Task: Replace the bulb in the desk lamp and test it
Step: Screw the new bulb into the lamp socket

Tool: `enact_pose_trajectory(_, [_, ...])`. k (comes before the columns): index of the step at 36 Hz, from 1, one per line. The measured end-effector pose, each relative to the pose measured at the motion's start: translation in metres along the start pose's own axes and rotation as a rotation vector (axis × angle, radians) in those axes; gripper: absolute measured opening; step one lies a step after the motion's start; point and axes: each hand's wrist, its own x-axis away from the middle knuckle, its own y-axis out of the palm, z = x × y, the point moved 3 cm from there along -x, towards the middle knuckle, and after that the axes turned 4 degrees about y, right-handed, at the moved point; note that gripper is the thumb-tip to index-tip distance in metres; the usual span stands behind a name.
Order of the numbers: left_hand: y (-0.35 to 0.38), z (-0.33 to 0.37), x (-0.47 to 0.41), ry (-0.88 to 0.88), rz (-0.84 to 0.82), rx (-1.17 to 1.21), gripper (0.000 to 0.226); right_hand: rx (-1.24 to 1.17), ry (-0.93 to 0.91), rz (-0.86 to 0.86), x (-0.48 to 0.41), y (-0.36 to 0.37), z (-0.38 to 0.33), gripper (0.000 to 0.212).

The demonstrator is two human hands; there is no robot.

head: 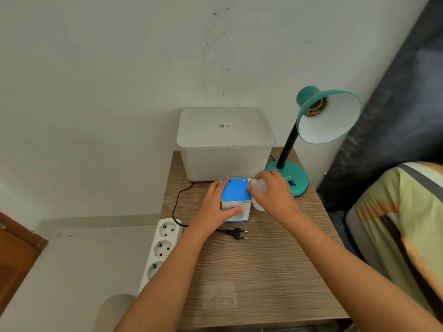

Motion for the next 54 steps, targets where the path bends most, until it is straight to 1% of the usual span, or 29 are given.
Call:
enact_pose_trajectory(4, [-0.001, 0.003, -0.001, -0.007, -0.026, 0.028, 0.091, -0.098, 0.040, 0.042, 0.005, -0.017, 0.003, 0.034])
enact_pose_trajectory(7, [-0.001, 0.009, 0.003, -0.006, -0.024, 0.064, 0.095, -0.256, 0.119, 0.094, 0.015, -0.037, 0.002, 0.031])
enact_pose_trajectory(9, [-0.001, 0.015, 0.006, 0.002, 0.014, 0.087, 0.101, -0.359, 0.167, 0.128, 0.022, -0.053, 0.002, 0.027])
enact_pose_trajectory(11, [-0.003, 0.027, 0.008, 0.033, 0.088, 0.092, 0.102, -0.449, 0.190, 0.152, 0.028, -0.068, 0.004, 0.025])
enact_pose_trajectory(14, [-0.008, 0.059, 0.002, 0.146, 0.165, 0.088, 0.094, -0.611, 0.211, 0.200, 0.031, -0.095, 0.010, 0.024])
enact_pose_trajectory(16, [-0.009, 0.087, -0.008, 0.242, 0.143, 0.083, 0.088, -0.711, 0.218, 0.228, 0.027, -0.113, 0.014, 0.025])
enact_pose_trajectory(18, [-0.009, 0.116, -0.023, 0.325, 0.105, 0.077, 0.085, -0.803, 0.219, 0.214, 0.019, -0.131, 0.016, 0.027])
enact_pose_trajectory(21, [-0.005, 0.158, -0.050, 0.438, 0.044, 0.045, 0.091, -0.921, 0.197, 0.140, 0.004, -0.151, 0.018, 0.028])
enact_pose_trajectory(23, [-0.002, 0.177, -0.068, 0.511, 0.005, -0.003, 0.102, -0.875, 0.162, 0.115, -0.008, -0.159, 0.018, 0.037])
enact_pose_trajectory(25, [0.002, 0.189, -0.085, 0.543, -0.056, -0.035, 0.113, -0.753, 0.133, 0.127, -0.019, -0.163, 0.014, 0.044])
enact_pose_trajectory(27, [0.006, 0.195, -0.099, 0.573, -0.099, -0.052, 0.120, -0.608, 0.090, 0.174, -0.029, -0.163, 0.011, 0.048])
enact_pose_trajectory(30, [0.011, 0.198, -0.116, 0.596, -0.132, -0.059, 0.121, -0.493, -0.002, 0.248, -0.040, -0.160, 0.011, 0.050])
enact_pose_trajectory(32, [0.014, 0.199, -0.123, 0.605, -0.138, -0.077, 0.120, -0.496, -0.043, 0.288, -0.043, -0.156, 0.011, 0.049])
enact_pose_trajectory(36, [0.014, 0.192, -0.130, 0.646, -0.093, -0.119, 0.116, -0.522, -0.103, 0.376, -0.048, -0.150, 0.010, 0.045])
enact_pose_trajectory(39, [0.013, 0.187, -0.133, 0.669, -0.077, -0.127, 0.114, -0.510, -0.094, 0.377, -0.053, -0.144, 0.009, 0.044])
enact_pose_trajectory(43, [0.010, 0.185, -0.135, 0.683, -0.088, -0.101, 0.108, -0.557, -0.054, 0.305, -0.057, -0.140, 0.008, 0.049])
enact_pose_trajectory(45, [0.008, 0.185, -0.135, 0.681, -0.091, -0.088, 0.104, -0.526, -0.047, 0.283, -0.058, -0.139, 0.008, 0.052])
enact_pose_trajectory(47, [0.008, 0.185, -0.135, 0.680, -0.090, -0.083, 0.103, -0.550, -0.010, 0.288, -0.058, -0.140, 0.009, 0.048])
enact_pose_trajectory(50, [0.010, 0.186, -0.134, 0.676, -0.086, -0.070, 0.101, -0.707, 0.114, 0.303, -0.057, -0.143, 0.007, 0.038])
enact_pose_trajectory(52, [0.011, 0.186, -0.133, 0.674, -0.084, -0.064, 0.101, -0.695, 0.138, 0.319, -0.057, -0.143, 0.005, 0.032])
enact_pose_trajectory(54, [0.012, 0.185, -0.132, 0.674, -0.086, -0.065, 0.103, -0.698, 0.158, 0.318, -0.058, -0.141, 0.006, 0.037])
